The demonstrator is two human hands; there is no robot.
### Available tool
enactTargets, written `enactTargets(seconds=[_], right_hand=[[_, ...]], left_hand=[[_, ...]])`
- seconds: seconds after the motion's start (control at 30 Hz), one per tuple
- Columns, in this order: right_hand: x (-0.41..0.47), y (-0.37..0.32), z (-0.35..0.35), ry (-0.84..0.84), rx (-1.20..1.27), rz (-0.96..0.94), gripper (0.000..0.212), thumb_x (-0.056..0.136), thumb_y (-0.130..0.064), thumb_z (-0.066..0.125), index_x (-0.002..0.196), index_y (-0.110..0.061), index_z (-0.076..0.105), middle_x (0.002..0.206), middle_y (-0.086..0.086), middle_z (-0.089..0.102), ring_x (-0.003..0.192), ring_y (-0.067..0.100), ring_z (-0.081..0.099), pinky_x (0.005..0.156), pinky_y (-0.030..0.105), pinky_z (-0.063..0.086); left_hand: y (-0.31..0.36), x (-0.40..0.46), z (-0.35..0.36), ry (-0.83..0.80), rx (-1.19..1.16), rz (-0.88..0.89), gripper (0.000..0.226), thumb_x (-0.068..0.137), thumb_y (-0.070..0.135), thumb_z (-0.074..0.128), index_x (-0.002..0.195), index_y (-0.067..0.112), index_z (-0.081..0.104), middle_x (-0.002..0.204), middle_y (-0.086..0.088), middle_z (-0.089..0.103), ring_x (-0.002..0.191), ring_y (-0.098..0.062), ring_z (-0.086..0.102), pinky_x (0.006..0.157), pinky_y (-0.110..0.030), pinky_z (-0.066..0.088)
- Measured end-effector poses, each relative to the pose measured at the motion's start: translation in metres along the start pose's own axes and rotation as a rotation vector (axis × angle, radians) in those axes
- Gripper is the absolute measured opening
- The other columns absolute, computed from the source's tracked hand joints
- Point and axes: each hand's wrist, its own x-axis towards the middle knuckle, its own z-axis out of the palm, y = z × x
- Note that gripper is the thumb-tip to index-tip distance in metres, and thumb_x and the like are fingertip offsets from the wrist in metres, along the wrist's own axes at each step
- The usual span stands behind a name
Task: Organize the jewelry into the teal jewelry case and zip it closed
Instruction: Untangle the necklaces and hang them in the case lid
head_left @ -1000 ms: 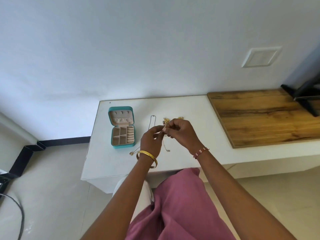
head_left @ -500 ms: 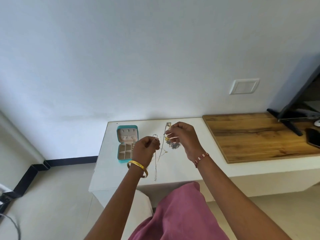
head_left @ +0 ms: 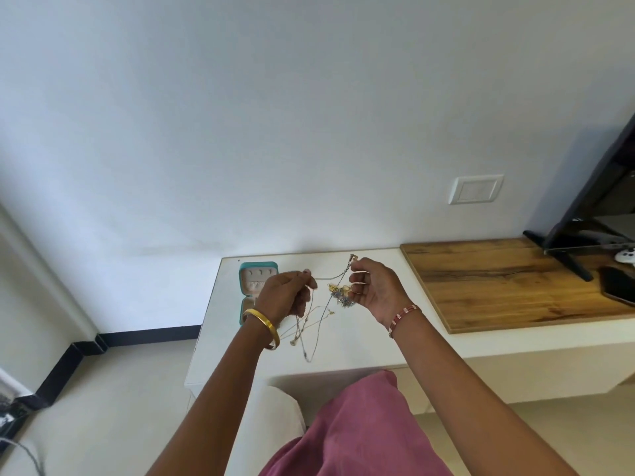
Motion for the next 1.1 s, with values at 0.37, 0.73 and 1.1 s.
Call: enactTargets(seconds=[0.37, 0.73, 1.1], right_hand=[[-0.008, -0.048, 0.016, -0.21, 0.265, -0.048, 0.022, 0.088, -0.012, 0.037, 0.069, -0.01, 0.046, 0.06, 0.011, 0.068, 0.053, 0.022, 0.065, 0.053, 0.026, 0.056], [-0.012, -0.063, 0.01, -0.25, -0.04, -0.144, 0.009, 0.084, -0.016, 0.058, 0.084, -0.009, 0.064, 0.055, 0.001, 0.052, 0.037, 0.009, 0.034, 0.038, 0.017, 0.026], [-0.026, -0.044, 0.036, -0.358, -0.543, -0.243, 0.014, 0.082, -0.008, 0.066, 0.071, -0.006, 0.059, 0.068, 0.012, 0.067, 0.044, 0.014, 0.055, 0.047, 0.021, 0.048]], left_hand=[[-0.029, -0.004, -0.001, -0.189, 0.358, -0.22, 0.03, 0.097, 0.009, 0.035, 0.079, 0.013, 0.059, 0.045, 0.002, 0.064, 0.038, -0.009, 0.059, 0.051, -0.024, 0.043], [-0.039, -0.001, -0.011, 0.042, 0.59, -0.027, 0.02, 0.086, 0.004, 0.055, 0.106, 0.003, 0.059, 0.063, 0.004, 0.06, 0.058, -0.012, 0.058, 0.075, -0.025, 0.051], [-0.003, -0.007, 0.009, 0.197, 0.165, 0.196, 0.016, 0.091, 0.008, 0.047, 0.095, 0.012, 0.062, 0.087, -0.008, 0.067, 0.075, -0.013, 0.064, 0.076, -0.028, 0.05]])
